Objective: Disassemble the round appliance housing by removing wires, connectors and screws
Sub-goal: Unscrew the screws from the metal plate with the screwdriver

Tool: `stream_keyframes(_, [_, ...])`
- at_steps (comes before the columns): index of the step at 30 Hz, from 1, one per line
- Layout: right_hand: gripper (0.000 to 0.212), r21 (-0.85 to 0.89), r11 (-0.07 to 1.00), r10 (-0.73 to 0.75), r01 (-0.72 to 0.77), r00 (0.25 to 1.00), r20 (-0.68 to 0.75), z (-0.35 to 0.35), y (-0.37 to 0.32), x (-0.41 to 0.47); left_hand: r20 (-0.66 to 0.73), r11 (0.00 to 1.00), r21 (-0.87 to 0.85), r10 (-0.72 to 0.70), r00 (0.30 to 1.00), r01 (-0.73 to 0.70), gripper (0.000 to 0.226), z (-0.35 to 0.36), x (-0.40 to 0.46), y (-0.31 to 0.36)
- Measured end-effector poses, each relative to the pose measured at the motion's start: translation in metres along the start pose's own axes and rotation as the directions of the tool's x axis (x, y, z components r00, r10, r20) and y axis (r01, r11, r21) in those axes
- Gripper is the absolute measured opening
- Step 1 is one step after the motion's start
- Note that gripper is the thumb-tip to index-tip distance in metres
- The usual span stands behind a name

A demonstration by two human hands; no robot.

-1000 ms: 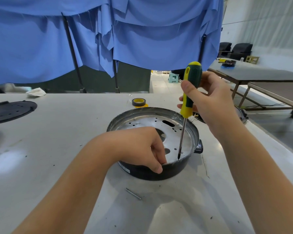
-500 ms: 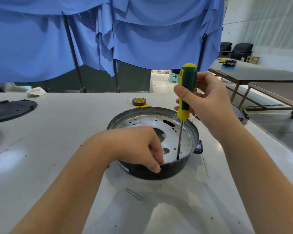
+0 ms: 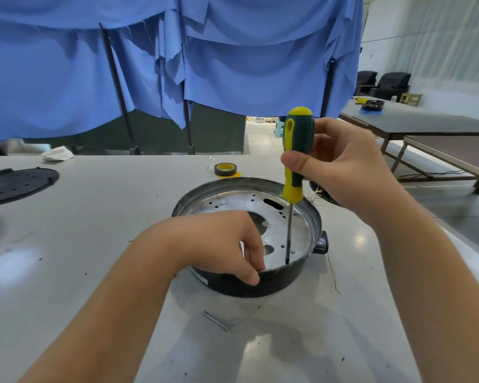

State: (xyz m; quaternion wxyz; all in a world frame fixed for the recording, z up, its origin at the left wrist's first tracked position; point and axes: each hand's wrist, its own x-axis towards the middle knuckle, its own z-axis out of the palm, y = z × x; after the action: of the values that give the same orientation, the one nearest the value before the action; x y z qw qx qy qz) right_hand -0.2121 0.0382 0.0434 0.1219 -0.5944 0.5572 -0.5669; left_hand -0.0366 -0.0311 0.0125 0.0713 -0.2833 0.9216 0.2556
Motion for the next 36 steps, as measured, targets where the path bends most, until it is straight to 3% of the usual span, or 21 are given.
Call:
stream_keyframes(9, [0.023,0.240,0.965,0.062,-0.101,0.984,0.165,-0.012,0.000,-0.002,0.012,1.000,-0.013,-0.003,1.000,0.003,0.006,0.000,0.001,-0.001])
stream_keyframes(15, [0.037,0.246,0.960,0.093,-0.132,0.982,0.164,-0.005,0.002,-0.001,0.026,1.000,-0.028,-0.006,1.000,0.007,0.012,0.000,0.004,-0.005])
stream_keyframes(19, [0.046,0.177,0.976,0.101,-0.125,0.986,0.135,-0.005,0.001,-0.001,-0.119,0.989,-0.144,0.004,0.993,-0.021,0.030,0.003,0.013,-0.004])
stream_keyframes(25, [0.048,0.015,0.996,0.090,-0.092,0.991,0.102,-0.005,0.002,0.000,-0.365,0.905,-0.374,0.056,0.929,-0.202,0.020,0.019,0.034,0.002])
stream_keyframes(36, [0.043,0.022,0.994,0.103,-0.106,0.989,0.109,-0.007,0.005,0.000,-0.458,0.676,-0.640,0.047,0.888,-0.366,0.012,0.036,0.045,0.010])
